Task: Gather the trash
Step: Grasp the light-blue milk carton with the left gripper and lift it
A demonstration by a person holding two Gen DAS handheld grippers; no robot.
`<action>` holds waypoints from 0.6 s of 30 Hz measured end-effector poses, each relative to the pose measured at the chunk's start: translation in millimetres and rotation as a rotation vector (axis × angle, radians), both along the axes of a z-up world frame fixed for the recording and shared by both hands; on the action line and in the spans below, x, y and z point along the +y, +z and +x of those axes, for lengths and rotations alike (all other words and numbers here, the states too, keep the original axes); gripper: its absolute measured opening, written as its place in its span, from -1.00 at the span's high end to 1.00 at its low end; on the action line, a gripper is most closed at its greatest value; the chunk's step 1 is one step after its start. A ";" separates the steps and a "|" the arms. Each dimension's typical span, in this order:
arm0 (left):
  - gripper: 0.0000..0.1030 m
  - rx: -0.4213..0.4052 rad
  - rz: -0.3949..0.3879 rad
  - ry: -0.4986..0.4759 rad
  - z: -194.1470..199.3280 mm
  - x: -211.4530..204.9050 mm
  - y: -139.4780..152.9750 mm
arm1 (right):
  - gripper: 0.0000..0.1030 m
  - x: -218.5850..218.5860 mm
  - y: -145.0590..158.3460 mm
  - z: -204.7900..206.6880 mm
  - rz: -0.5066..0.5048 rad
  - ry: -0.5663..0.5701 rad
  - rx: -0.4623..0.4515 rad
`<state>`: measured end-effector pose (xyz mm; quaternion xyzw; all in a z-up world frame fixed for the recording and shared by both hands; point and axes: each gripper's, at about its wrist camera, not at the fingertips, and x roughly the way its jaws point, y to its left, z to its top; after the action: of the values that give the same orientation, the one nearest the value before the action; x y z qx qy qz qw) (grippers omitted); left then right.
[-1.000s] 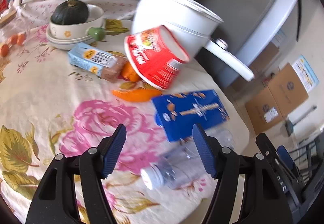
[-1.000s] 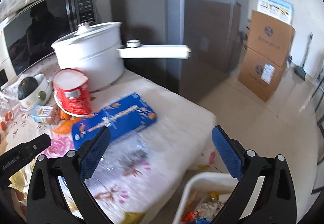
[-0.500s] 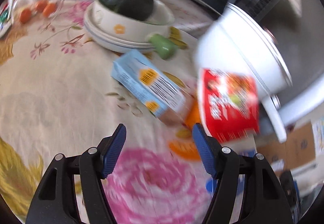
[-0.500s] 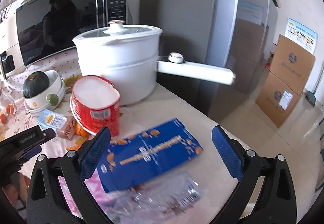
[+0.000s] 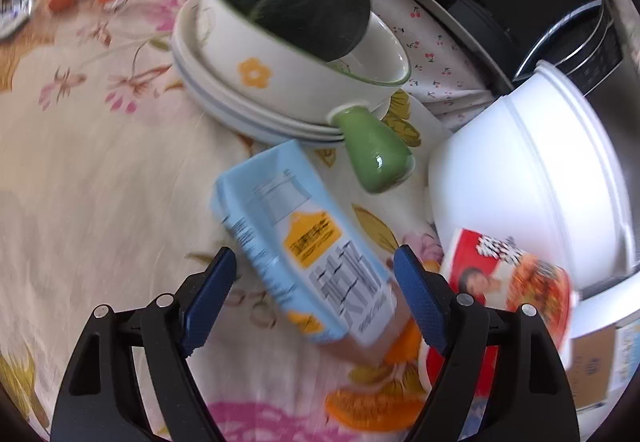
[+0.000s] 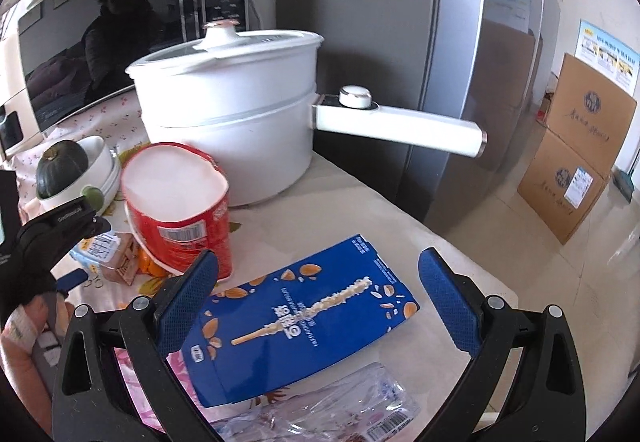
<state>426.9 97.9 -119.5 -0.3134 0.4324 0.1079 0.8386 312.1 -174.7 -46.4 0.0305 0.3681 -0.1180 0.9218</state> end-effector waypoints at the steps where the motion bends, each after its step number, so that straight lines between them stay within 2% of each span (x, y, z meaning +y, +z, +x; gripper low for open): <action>1: -0.53 0.009 0.033 0.011 3.3 -4.0 2.9 | -0.86 -2.3 -1.8 1.2 0.003 -0.003 0.006; 4: -0.53 0.036 0.134 0.030 14.5 -8.6 1.9 | -0.86 -6.5 -6.7 3.3 -0.007 -0.006 0.022; 7: -0.44 0.032 0.171 -0.007 16.6 -13.5 2.3 | -0.86 -11.4 -10.6 4.7 -0.005 -0.009 0.038; 13: -0.10 0.025 0.080 -0.105 0.9 -7.7 3.7 | -0.86 -11.5 -11.6 2.6 0.002 0.020 0.058; 18: -0.04 0.013 0.083 -0.181 -30.3 -11.2 12.6 | -0.86 -3.1 -6.9 -0.5 -0.006 0.063 0.058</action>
<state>396.6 86.7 -106.9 -0.2372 0.4596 0.0515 0.8543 311.6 -177.8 -53.3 0.0125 0.3953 -0.0907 0.9140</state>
